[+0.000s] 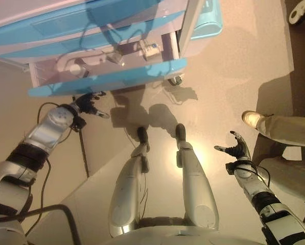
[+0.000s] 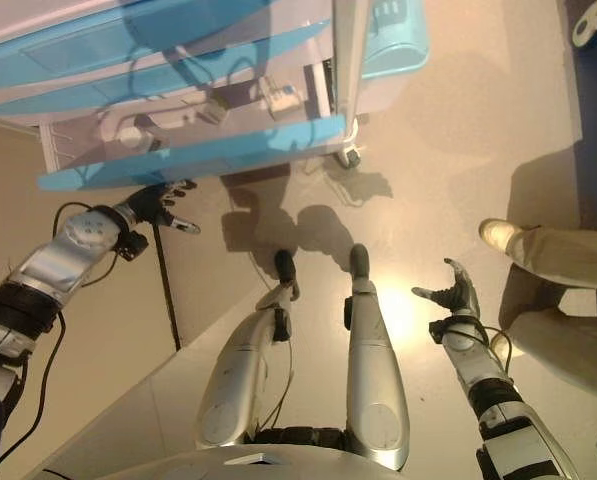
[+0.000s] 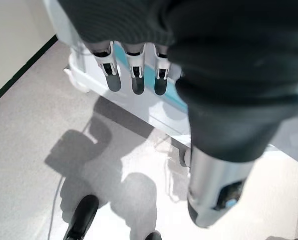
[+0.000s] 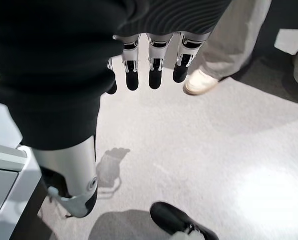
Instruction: Open the drawer and pick up the medicine
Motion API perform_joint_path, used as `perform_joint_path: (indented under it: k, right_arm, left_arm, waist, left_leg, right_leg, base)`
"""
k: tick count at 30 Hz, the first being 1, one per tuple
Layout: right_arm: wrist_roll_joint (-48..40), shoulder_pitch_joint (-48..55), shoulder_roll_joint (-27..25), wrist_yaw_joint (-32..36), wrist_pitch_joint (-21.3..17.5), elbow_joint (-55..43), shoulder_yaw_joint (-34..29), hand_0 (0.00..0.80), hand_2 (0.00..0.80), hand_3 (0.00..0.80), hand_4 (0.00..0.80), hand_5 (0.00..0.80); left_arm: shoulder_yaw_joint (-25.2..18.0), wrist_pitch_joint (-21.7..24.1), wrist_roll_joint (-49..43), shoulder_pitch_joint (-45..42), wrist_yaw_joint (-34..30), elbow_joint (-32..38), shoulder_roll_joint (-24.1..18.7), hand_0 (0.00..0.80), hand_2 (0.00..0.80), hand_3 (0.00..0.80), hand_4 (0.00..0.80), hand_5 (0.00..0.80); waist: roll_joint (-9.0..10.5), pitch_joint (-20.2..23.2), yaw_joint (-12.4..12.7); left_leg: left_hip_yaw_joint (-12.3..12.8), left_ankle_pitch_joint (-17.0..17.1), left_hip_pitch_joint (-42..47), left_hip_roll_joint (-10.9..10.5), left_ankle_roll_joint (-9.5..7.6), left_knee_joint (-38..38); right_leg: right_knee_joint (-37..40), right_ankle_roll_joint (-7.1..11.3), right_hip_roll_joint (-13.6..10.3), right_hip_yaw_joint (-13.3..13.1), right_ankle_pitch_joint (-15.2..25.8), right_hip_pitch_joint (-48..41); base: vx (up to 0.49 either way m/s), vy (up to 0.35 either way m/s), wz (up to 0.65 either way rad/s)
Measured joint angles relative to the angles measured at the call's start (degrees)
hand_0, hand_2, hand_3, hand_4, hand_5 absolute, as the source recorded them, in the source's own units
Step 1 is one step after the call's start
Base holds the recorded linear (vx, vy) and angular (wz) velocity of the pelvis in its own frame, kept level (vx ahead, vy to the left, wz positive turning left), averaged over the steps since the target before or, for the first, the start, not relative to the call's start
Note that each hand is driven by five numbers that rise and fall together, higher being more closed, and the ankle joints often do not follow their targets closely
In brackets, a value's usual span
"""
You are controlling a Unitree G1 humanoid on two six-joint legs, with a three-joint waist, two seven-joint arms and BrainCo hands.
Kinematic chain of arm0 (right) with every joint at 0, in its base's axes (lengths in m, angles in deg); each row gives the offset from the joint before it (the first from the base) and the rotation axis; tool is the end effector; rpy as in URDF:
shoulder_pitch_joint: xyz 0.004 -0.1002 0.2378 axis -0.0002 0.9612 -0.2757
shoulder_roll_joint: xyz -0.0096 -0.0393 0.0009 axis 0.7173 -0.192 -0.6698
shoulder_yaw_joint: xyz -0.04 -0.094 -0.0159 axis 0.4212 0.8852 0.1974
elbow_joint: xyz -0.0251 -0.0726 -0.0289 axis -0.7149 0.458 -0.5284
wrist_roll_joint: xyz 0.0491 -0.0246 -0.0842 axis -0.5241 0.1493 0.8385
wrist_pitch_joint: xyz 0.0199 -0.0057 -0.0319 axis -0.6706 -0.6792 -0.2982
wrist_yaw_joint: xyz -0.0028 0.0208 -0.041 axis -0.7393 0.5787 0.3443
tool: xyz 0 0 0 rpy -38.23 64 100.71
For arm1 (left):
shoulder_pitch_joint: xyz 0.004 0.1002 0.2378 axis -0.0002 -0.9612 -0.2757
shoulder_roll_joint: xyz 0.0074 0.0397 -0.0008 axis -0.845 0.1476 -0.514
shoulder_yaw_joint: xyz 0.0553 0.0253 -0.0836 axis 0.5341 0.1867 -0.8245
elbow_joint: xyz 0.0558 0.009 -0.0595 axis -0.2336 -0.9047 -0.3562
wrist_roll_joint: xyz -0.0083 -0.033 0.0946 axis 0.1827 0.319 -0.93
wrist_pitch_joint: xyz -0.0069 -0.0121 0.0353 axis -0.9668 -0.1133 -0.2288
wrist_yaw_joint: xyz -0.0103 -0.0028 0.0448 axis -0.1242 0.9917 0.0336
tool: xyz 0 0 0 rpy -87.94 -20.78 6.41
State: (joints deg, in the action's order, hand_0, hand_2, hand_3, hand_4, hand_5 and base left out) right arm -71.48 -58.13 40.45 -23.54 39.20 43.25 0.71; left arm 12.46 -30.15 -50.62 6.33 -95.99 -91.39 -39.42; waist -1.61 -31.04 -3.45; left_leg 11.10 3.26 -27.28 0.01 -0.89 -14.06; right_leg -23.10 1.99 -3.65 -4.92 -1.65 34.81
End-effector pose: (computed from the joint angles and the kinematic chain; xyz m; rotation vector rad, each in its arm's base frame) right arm 0.2142 -0.2567 -0.0196 -0.6513 0.3338 -0.2833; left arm 0.2997 0.2730 0.1606 0.7657 0.2633 -0.2036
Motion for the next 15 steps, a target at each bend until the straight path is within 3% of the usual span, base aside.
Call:
perform_joint_path:
  k: [6,9,12,15]
  right_arm:
    - [1.8,1.3,-2.0,1.5,0.5,-2.8,1.2,0.0,0.0,0.0,0.0,0.0]
    - [2.4,1.4,-2.3,2.1,0.5,-2.8,1.9,0.0,0.0,0.0,0.0,0.0]
    - [2.4,1.5,-2.3,2.0,0.5,-2.8,4.1,0.0,0.0,0.0,0.0,0.0]
    - [2.4,1.6,-1.8,1.8,0.4,-2.9,6.9,0.0,0.0,0.0,0.0,0.0]
  left_arm:
    - [1.7,-0.7,6.7,9.4,2.5,-15.2,0.1,0.0,0.0,0.0,0.0,0.0]
    - [2.5,-1.1,9.7,12.3,6.4,-19.5,0.4,0.0,0.0,0.0,0.0,0.0]
    - [2.7,-0.9,9.7,14.4,15.1,-26.5,4.2,0.0,0.0,0.0,0.0,0.0]
    - [2.7,1.0,9.7,16.2,26.4,-30.0,6.6,0.0,0.0,0.0,0.0,0.0]
  waist:
    - [0.0,0.0,-2.6]
    - [0.01,0.0,-4.2]
    - [0.16,-0.1,-4.7]
    - [1.81,-1.0,-4.6]
  left_leg:
    - [1.1,-1.7,-0.7,0.0,-0.18,-2.8]
    - [1.3,-2.3,-0.8,0.1,-0.24,-3.7]
    - [1.0,-2.8,-1.1,0.3,-0.23,-4.7]
    - [0.9,-3.2,-1.4,0.9,0.08,-5.8]
  right_leg:
    - [-0.9,0.47,0.4,-2.0,0.3,1.0]
    - [-0.9,0.78,0.6,-2.4,0.5,0.9]
    - [-1.0,0.84,1.0,-2.7,0.6,0.9]
    - [-1.1,0.6,1.5,-2.6,0.9,0.8]
  base:
    - [0.031,0.129,-0.2]
    - [0.04,0.067,-0.1]
    - [0.015,0.004,-0.08]
    - [-0.008,-0.05,-0.03]
